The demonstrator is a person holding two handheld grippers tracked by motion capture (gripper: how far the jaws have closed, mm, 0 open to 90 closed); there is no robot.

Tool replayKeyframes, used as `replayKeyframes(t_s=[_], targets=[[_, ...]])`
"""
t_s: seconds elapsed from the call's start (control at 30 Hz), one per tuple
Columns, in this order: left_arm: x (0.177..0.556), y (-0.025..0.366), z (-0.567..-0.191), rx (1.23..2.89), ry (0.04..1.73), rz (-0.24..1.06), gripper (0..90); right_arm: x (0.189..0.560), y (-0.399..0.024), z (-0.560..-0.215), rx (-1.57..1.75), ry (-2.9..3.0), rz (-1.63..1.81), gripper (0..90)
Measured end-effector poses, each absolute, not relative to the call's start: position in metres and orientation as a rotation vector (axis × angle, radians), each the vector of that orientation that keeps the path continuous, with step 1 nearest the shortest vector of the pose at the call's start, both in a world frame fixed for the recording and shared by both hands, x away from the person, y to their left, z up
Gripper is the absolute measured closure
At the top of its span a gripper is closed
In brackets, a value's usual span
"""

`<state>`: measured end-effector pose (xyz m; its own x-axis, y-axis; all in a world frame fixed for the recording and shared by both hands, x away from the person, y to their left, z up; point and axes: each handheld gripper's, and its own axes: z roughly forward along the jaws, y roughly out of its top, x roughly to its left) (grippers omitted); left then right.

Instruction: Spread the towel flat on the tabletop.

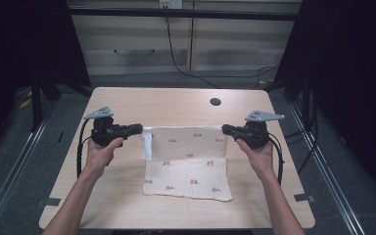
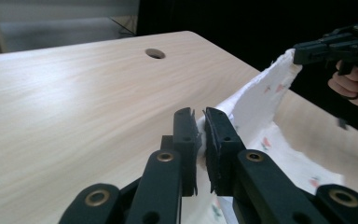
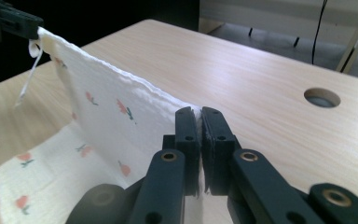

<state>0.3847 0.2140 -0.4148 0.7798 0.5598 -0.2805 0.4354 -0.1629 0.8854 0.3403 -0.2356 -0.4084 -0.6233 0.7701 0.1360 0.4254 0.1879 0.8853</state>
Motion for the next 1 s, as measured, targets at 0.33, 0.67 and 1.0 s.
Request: replayKeyframes(t_s=[0.33,0.67,1.0], targets=[[0.403,0.210,-0.446,1.814,0.861,0.097,83.1,0.363,-0.233,-0.450,1.218,2.148,1.380,86.0],[0.416,0.216,-0.452,1.782,0.921,0.130,71.6,0.384,-0.235,-0.465,1.290,2.147,1.371,83.0],[0.409,0.220,-0.448,1.820,0.917,0.121,55.3,0.385,-0.242,-0.465,1.343,2.120,1.323,71.0]])
